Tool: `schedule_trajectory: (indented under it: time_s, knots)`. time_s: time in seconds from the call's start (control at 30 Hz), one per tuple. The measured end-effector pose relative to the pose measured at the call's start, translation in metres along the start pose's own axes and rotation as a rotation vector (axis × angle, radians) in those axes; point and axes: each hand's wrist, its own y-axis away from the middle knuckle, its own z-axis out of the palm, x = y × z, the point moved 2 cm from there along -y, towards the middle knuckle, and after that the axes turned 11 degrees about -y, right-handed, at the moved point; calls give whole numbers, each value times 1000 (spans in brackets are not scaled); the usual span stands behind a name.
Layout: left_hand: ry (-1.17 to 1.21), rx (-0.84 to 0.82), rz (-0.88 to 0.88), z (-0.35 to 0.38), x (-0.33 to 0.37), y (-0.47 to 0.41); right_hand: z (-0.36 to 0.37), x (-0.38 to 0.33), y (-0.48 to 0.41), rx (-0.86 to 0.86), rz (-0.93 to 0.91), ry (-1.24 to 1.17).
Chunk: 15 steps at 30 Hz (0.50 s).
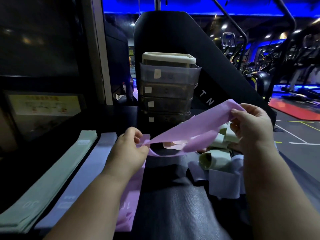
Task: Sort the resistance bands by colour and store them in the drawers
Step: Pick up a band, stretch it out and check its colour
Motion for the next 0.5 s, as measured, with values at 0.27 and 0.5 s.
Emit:
schedule_trajectory:
  time_s: [0.27, 0.5]
  knots:
    - [697, -482, -148, 1, 7, 6, -6, -1, -2, 26, 25, -85]
    - [1006, -678, -171, -3, 11, 9, -14, 4, -7, 131, 82, -106]
